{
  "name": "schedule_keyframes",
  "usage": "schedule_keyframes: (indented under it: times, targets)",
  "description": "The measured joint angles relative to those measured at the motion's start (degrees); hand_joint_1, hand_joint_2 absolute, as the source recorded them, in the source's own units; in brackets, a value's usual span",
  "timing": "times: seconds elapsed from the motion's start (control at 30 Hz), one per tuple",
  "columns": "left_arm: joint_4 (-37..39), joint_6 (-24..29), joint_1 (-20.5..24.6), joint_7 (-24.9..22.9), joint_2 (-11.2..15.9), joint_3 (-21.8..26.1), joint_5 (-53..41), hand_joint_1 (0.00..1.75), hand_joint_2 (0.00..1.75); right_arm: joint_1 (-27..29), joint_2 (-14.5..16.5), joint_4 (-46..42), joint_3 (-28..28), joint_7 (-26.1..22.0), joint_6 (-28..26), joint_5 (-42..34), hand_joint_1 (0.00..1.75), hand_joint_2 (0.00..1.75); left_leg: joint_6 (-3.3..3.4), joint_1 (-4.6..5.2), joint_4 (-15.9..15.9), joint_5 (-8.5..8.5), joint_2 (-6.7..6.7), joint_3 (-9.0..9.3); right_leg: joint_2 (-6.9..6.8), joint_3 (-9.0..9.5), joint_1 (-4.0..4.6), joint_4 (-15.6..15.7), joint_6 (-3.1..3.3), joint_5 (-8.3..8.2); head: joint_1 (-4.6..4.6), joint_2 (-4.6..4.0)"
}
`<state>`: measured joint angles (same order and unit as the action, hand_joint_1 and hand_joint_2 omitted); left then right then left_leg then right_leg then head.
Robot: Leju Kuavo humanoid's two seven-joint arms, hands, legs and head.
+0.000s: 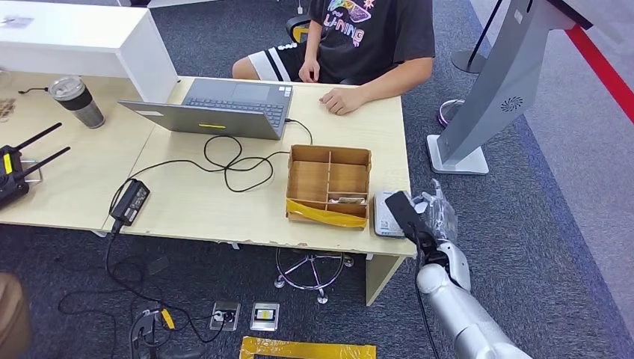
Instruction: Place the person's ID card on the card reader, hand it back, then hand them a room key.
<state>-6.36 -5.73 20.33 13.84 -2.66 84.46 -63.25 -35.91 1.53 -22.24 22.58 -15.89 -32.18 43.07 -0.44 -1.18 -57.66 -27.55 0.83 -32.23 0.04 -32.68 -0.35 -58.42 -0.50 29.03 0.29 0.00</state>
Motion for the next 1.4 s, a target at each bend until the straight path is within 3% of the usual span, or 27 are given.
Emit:
schedule_keyframes:
  times: [0.13,0.27,0.43,0.7,0.83,1.07,1.4]
  targets:
    - [0.0,-0.1,0.0,0.0,0.0,0.0,-0.3,0.0,1.75,-2.7,-0.2,-3.2,-2.0,-4.5,0.3,-9.3,1.75,1.75,0.0,0.0,0.0,0.01,0.0,0.01,0.0,-0.01,0.0,0.0,-0.01,-0.04,-0.01,0.0]
    - [0.0,-0.5,0.0,0.1,-0.1,0.0,-1.8,0.0,1.75,-4.9,-1.7,-13.0,-3.6,-0.8,2.3,-13.9,1.75,1.75,0.01,0.0,0.0,0.03,0.0,0.02,-0.02,-0.01,0.0,0.0,-0.01,-0.05,0.01,0.0]
    - [0.0,-0.8,0.4,0.1,-0.5,0.0,-3.4,0.0,1.75,-6.6,-3.1,-27.4,-5.0,2.9,3.3,-12.1,1.75,1.75,0.02,0.01,0.0,0.04,-0.02,0.04,0.0,-0.01,0.0,0.0,0.0,-0.06,-0.01,0.0]
    - [0.0,-1.7,1.6,-0.1,-1.6,0.0,-5.3,0.0,1.75,-10.8,-2.6,-38.8,-4.9,1.6,6.2,-5.4,1.75,1.75,0.01,0.01,0.0,0.05,-0.02,-0.02,-0.01,0.0,-0.01,-0.1,0.0,-0.07,0.01,0.0]
    - [0.0,-2.4,3.2,-0.7,-2.7,0.0,-7.5,0.0,1.75,-18.2,0.4,-36.7,-2.9,0.1,8.0,3.3,1.75,1.75,-0.1,0.01,0.0,0.13,0.0,-0.05,-0.02,-0.1,-0.02,-0.1,0.03,-0.11,-0.02,0.0]
    - [0.0,-3.0,4.0,-0.9,-3.8,0.0,-8.7,0.0,1.75,-24.4,3.7,-31.8,-0.9,-0.7,8.6,7.0,1.75,1.75,-0.12,-0.01,0.0,0.17,0.06,-0.12,-0.05,-0.1,0.0,-0.1,0.04,-0.11,0.02,0.0]
    - [0.0,-4.0,6.0,-1.7,-6.3,0.0,-12.7,0.0,1.75,-32.1,9.8,-14.9,7.2,14.1,14.9,33.3,1.75,1.75,-0.14,-0.04,0.0,0.2,0.21,-0.15,-0.21,-0.12,0.03,-0.1,0.05,-0.11,0.01,0.0]
